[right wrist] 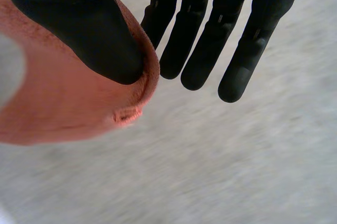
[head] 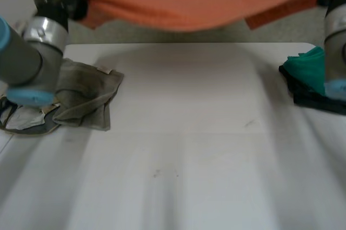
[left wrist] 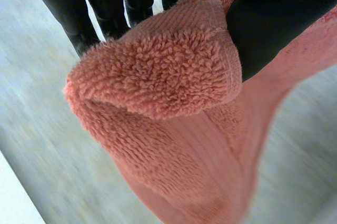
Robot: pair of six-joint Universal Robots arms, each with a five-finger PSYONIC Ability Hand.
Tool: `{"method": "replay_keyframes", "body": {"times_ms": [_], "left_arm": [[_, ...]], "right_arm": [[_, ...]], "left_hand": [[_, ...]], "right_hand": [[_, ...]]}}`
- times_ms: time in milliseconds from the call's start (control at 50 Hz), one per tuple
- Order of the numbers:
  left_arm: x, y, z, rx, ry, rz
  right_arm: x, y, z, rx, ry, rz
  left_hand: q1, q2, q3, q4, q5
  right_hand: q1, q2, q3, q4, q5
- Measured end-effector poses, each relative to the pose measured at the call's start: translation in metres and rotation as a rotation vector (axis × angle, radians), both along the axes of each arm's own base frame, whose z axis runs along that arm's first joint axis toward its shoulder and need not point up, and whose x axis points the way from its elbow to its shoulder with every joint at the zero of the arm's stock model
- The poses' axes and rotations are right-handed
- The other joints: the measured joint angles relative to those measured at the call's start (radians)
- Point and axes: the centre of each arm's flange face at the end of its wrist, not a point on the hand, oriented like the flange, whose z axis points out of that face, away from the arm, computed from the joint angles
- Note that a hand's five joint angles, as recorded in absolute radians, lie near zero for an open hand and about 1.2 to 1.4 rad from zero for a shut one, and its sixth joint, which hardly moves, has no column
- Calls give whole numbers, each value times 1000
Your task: Fold the laundry.
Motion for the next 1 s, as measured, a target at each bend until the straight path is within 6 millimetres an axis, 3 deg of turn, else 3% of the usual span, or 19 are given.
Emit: {"method": "replay_keyframes", "body": {"times_ms": [140, 200, 260, 320, 440, 480, 600, 680, 760, 840, 1000], "left_arm": [[-2, 6, -99, 264, -77, -5], [-1, 15, -130, 360, -108, -7], [3, 31, -151, 466, -143, -8], [9, 53, -156, 570, -177, -8], [24, 106, -145, 761, -279, -7], [33, 134, -138, 856, -353, -9], [52, 195, -124, 1055, -533, -34], [58, 217, -117, 1117, -602, -57], [57, 216, -110, 1093, -611, -63], [51, 197, -106, 995, -580, -49], [34, 136, -108, 781, -485, 4]], "right_arm": [[3, 5, -98, 316, 83, 62], [1, 12, -131, 449, 113, 69], [-9, 21, -157, 586, 138, 57], [-24, 34, -172, 707, 168, 35], [-49, 69, -171, 869, 282, -4], [-65, 93, -164, 948, 374, -29], [-94, 145, -148, 1081, 590, -63], [-104, 161, -140, 1109, 668, -75], [-106, 161, -136, 1082, 672, -78], [-103, 146, -133, 1006, 622, -77], [-64, 84, -142, 764, 479, -12]], "left_hand": [[0, 0, 0, 0, 0], [0, 0, 0, 0, 0], [0, 0, 0, 0, 0], [0, 0, 0, 0, 0], [0, 0, 0, 0, 0], [0, 0, 0, 0, 0], [0, 0, 0, 0, 0], [0, 0, 0, 0, 0], [0, 0, 0, 0, 0], [0, 0, 0, 0, 0], [0, 0, 0, 0, 0]], "right_hand": [[0, 0, 0, 0, 0], [0, 0, 0, 0, 0], [0, 0, 0, 0, 0], [0, 0, 0, 0, 0], [0, 0, 0, 0, 0], [0, 0, 0, 0, 0], [0, 0, 0, 0, 0], [0, 0, 0, 0, 0], [0, 0, 0, 0, 0], [0, 0, 0, 0, 0], [0, 0, 0, 0, 0]]}}
